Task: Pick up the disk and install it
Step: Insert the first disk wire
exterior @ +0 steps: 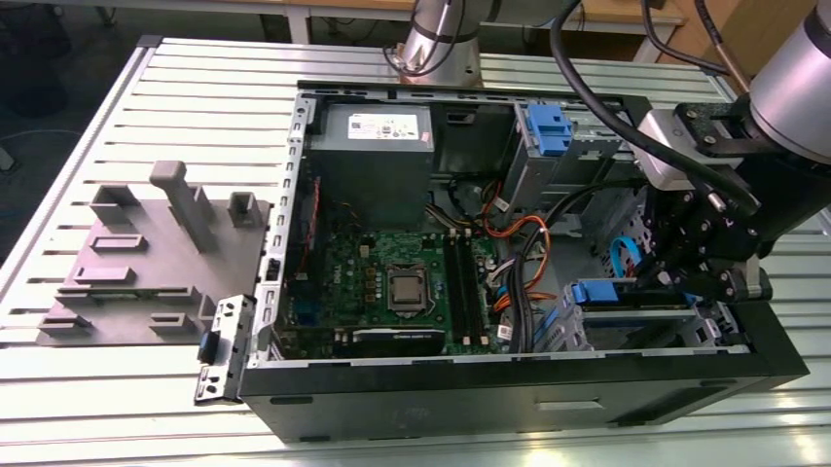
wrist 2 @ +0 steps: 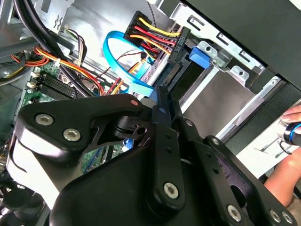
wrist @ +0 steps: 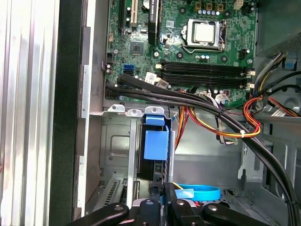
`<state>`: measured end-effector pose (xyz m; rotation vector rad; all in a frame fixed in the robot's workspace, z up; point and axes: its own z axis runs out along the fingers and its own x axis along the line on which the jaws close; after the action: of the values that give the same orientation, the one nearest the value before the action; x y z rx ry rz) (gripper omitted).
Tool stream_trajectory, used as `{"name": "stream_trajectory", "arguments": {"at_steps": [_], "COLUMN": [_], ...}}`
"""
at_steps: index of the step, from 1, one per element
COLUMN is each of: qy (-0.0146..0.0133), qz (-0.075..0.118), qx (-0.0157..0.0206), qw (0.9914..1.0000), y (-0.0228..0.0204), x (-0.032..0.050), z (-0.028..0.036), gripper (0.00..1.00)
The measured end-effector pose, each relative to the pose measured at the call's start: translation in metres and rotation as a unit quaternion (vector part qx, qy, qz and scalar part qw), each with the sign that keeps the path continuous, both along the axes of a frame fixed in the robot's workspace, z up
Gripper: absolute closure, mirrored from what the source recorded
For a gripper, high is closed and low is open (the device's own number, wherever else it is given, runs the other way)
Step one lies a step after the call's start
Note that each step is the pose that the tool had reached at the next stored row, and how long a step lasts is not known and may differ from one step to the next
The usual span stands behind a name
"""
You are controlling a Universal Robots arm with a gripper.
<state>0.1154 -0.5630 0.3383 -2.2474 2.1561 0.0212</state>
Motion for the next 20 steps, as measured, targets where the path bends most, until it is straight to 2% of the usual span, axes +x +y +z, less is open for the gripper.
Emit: {"name": "stream_trajectory", "arguments": {"at_steps": [11,20], "qy": [0.0,0.0], "qz": [0.0,0.0], "qx": [0.0,-0.0001], "qw": [1.0,1.0], "y": [0.0,0.0], "x": [0.0,0.0], "z": [-0.0016,-0.0052], "gripper": [0.84,0.84]}}
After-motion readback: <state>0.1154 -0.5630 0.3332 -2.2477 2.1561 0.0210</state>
